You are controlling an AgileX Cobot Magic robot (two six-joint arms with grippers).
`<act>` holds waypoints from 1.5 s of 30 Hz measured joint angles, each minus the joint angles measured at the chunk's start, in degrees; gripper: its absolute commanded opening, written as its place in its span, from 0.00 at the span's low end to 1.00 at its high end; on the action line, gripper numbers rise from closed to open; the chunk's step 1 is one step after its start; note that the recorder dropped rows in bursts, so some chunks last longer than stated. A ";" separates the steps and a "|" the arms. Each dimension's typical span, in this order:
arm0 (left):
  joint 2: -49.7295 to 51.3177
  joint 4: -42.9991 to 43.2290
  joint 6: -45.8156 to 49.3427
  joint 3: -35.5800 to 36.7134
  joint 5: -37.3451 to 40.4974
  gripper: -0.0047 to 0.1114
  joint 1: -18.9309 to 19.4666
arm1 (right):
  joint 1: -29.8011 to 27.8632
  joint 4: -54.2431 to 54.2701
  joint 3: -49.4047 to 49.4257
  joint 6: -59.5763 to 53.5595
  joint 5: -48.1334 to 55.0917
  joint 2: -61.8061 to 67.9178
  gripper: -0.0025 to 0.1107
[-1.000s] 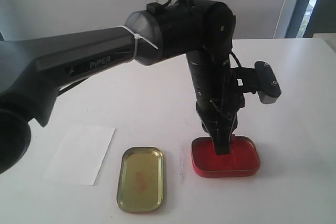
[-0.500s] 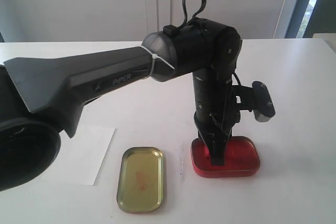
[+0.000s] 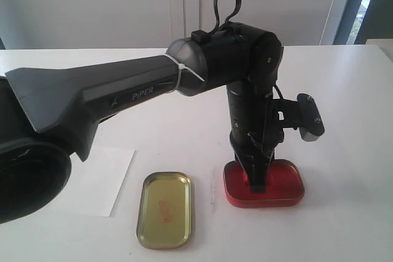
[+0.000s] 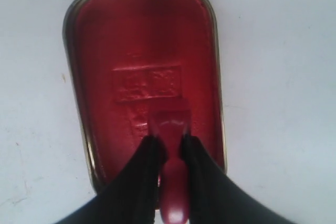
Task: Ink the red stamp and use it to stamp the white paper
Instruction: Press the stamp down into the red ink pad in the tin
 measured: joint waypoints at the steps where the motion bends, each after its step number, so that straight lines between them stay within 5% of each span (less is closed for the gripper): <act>1: 0.00 -0.03 -0.10 0.00 0.00 0.04 0.00 | 0.00 0.00 0.00 0.00 0.00 0.00 0.02; 45: 6.08 -4.45 0.60 -2.34 0.08 0.04 1.30 | 0.00 0.00 0.00 0.00 0.00 0.00 0.02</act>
